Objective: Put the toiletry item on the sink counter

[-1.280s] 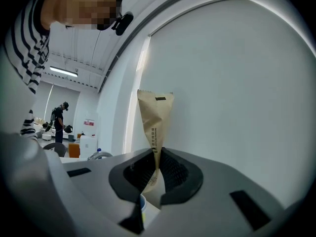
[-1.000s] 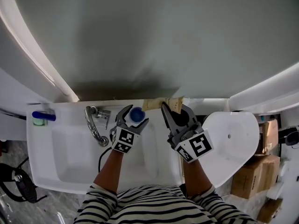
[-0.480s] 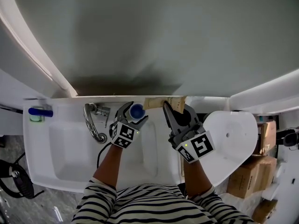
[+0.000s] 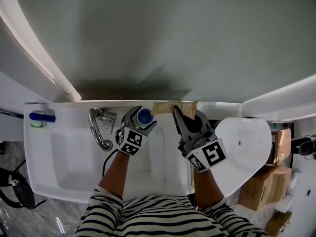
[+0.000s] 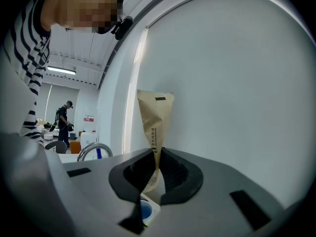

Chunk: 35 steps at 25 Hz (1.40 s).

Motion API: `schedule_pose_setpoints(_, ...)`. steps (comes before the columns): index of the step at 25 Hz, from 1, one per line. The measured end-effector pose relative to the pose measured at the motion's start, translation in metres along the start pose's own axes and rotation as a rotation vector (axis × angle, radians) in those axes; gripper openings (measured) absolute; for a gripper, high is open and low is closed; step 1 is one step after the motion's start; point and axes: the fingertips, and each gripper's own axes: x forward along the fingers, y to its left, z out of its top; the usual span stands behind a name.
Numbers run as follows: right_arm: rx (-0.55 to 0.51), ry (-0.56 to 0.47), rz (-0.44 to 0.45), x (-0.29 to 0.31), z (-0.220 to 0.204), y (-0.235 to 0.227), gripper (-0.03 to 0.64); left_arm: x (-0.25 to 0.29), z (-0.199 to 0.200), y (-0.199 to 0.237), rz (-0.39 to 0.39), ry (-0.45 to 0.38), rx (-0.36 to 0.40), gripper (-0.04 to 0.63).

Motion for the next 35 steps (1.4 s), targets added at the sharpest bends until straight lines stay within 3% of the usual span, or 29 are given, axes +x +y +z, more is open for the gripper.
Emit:
schedule_pose_setpoints(16, 0.022, -0.029, 0.0, -0.004, 0.007, -0.001, 0.026, -0.007, 0.001, 0.001, -0.011, 0.007, 0.029, 0.385)
schedule_pose_setpoints(25, 0.018, -0.062, -0.004, -0.011, 0.021, -0.002, 0.028, -0.032, 0.036, -0.001, 0.027, -0.063, 0.042, 0.385)
schedule_pose_setpoints(35, 0.013, -0.121, -0.021, -0.029, 0.044, 0.002, 0.027, -0.081, 0.102, -0.022, 0.063, -0.221, 0.07, 0.376)
